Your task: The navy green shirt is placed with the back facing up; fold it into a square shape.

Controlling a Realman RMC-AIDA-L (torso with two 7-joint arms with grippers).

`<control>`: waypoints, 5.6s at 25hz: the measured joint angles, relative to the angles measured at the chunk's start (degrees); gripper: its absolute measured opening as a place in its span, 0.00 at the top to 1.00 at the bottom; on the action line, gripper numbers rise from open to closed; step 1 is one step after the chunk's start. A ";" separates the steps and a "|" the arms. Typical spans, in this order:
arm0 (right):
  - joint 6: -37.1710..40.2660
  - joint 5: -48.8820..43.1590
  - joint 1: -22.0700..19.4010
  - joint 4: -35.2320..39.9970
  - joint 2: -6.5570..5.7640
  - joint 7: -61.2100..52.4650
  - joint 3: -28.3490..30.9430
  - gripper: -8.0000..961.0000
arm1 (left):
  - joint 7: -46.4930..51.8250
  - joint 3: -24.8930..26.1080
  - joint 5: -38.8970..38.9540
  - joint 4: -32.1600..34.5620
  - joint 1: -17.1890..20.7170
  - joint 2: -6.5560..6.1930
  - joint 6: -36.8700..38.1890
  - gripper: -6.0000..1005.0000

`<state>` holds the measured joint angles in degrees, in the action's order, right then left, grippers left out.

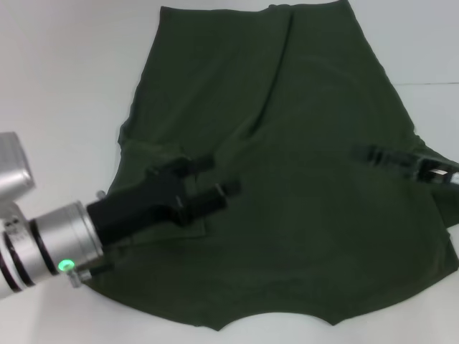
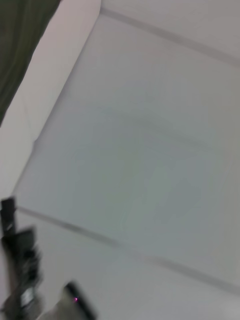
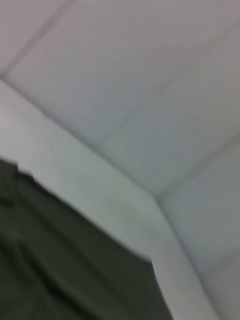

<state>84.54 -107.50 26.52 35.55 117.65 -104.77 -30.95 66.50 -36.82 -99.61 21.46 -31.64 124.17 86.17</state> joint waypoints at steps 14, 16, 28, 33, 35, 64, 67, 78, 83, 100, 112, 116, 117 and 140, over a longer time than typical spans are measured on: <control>-9.20 -6.92 -3.77 2.96 -7.55 -16.67 0.50 0.05 | -8.06 -5.15 -0.59 -1.68 0.40 0.10 -2.56 0.25; -10.16 -9.44 -3.57 2.96 -8.28 -18.29 0.51 0.05 | -8.09 -5.17 -0.59 -1.68 0.50 0.10 -2.56 0.25; -13.77 -15.01 -3.01 3.11 -10.00 -22.28 0.63 0.05 | -8.09 -5.19 -0.50 -2.36 0.77 0.10 -2.63 0.25; -16.45 -15.03 -2.85 2.96 -8.78 -20.49 0.63 0.05 | -8.10 -5.19 -0.25 -2.44 0.84 0.18 -2.63 0.25; -17.57 -15.02 -2.68 2.60 -8.16 -19.69 0.63 0.05 | -8.11 -5.19 -0.19 -2.44 0.84 0.19 -2.62 0.25; -19.51 -14.81 -1.73 0.14 -6.42 -17.95 0.82 0.76 | -8.19 -4.75 0.04 -2.92 0.75 0.19 -4.18 0.25; -19.57 -14.79 -1.73 0.13 -6.38 -18.03 1.88 0.83 | -8.20 -4.75 0.04 -2.92 0.77 0.19 -4.18 0.25; -19.68 -15.08 -2.40 0.68 -8.70 -18.05 5.04 0.98 | -8.23 -4.75 0.25 -2.92 0.79 0.19 -4.17 0.25; -19.90 -15.11 -2.36 0.85 -9.61 -17.51 4.63 0.98 | -8.23 -4.75 0.75 -3.22 0.84 0.19 -4.17 0.25; -24.75 -16.34 0.43 1.45 -9.82 -12.33 3.51 0.98 | -8.19 -4.66 0.83 -3.71 0.88 0.19 -4.96 0.25; -25.27 -16.78 2.39 1.45 -9.98 -11.88 1.97 0.98 | -8.23 -4.66 1.03 -3.71 0.79 0.19 -4.97 0.25; -23.03 -16.61 2.86 1.46 -9.69 -10.78 1.16 0.98 | -8.23 -4.66 1.11 -3.71 0.79 0.19 -5.05 0.25; -21.67 -16.45 3.05 1.46 -9.51 -9.84 0.94 0.98 | -8.23 -4.64 1.19 -3.71 0.79 0.19 -5.05 0.25; -18.37 -16.71 9.56 1.57 -6.51 -10.69 -1.79 0.98 | -7.79 -3.86 2.47 -3.35 0.73 0.01 -6.05 0.25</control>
<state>66.17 -124.21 36.08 37.12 111.13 -115.45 -32.74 58.71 -40.68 -97.14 18.11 -30.91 124.19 80.12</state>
